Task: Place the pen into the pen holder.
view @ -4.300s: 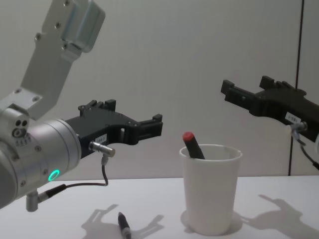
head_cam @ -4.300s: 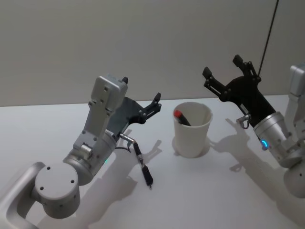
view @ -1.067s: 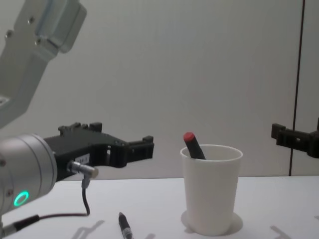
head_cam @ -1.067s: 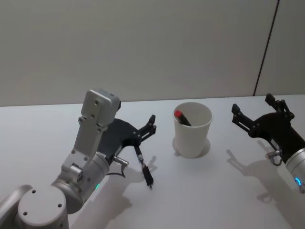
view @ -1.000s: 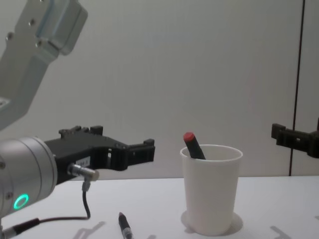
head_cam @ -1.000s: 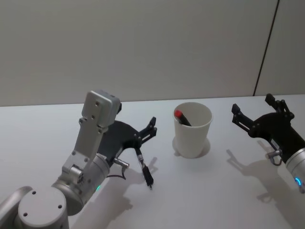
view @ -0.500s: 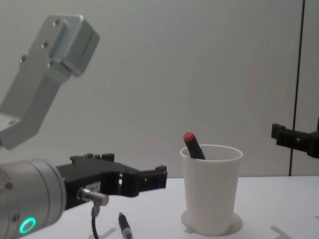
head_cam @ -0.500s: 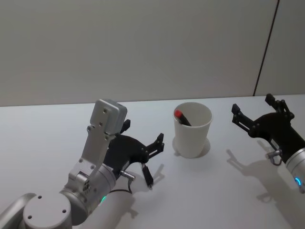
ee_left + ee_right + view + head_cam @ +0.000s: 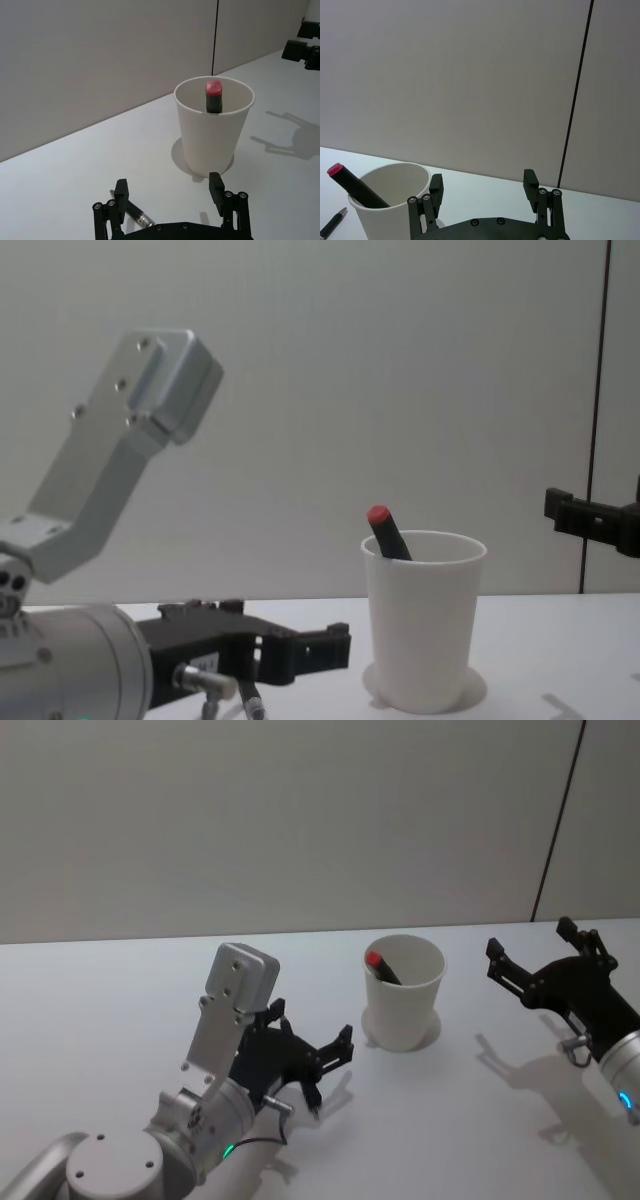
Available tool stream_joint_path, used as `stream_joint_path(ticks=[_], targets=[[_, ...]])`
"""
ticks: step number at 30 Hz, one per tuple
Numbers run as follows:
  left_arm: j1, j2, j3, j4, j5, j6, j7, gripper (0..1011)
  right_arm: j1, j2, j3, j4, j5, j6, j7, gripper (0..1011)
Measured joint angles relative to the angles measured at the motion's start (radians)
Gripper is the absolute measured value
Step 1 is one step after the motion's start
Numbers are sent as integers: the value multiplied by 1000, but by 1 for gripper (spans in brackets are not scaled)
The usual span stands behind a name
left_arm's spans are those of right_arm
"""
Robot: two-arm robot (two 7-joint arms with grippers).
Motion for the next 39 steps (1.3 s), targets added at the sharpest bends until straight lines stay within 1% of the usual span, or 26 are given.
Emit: stream_joint_path(ticks=[10, 15, 21, 39], targets=[[-3, -17, 2, 16, 2, 48, 17, 1001, 0, 0, 0, 0, 0, 0, 0, 1001], [-7, -29, 2, 25, 5, 85, 31, 1001, 0, 0, 0, 0, 0, 0, 0, 1001], [-10, -40, 2, 35, 8, 116, 45, 1001, 0, 0, 0, 0, 0, 0, 0, 1002], [-18, -68, 0, 55, 12, 173, 57, 1001, 0, 0, 0, 0, 0, 0, 0, 1002]])
